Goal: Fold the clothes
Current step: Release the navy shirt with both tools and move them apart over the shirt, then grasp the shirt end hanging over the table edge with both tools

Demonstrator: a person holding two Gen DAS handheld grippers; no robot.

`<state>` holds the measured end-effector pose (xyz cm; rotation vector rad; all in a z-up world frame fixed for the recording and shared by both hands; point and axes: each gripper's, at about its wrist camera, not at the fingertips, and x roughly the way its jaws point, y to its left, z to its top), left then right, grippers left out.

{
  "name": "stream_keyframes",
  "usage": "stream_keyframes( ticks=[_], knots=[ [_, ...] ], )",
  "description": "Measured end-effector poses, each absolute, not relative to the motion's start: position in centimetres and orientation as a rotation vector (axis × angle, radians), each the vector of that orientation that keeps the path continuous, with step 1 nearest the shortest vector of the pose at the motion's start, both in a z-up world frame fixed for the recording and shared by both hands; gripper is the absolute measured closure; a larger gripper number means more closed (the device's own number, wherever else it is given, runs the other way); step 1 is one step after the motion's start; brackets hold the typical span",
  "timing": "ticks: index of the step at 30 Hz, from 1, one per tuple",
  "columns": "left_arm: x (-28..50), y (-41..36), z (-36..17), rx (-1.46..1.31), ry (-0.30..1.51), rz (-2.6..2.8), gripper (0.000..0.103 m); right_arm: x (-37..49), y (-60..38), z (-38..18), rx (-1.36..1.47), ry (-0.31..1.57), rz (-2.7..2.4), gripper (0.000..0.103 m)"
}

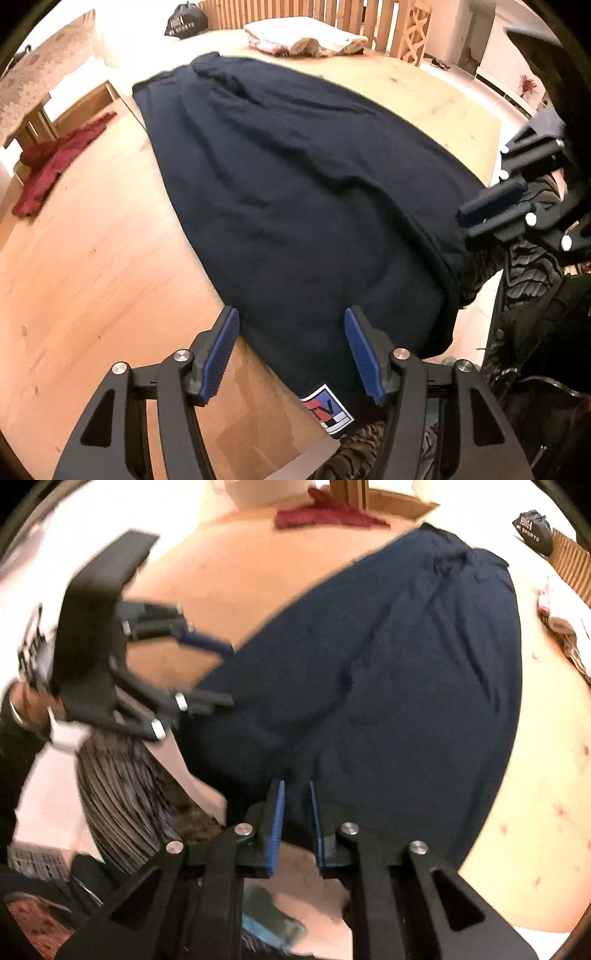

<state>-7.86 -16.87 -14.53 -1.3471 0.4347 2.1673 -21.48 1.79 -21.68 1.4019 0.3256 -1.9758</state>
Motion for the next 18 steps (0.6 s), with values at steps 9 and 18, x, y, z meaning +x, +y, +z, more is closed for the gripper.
stream_keyframes(
  ticks=[9,18],
  knots=[
    [-5.5,-18.4,-14.0,-1.323,0.348,2.199,0.045,-20.4,5.0,-24.9,1.436,0.275,-1.997,0.084],
    [0.6,-21.1,-14.6,-1.367,0.033,2.188,0.045,-14.2,13.7,-31.3,1.463,0.093,-2.238,0.058]
  ],
)
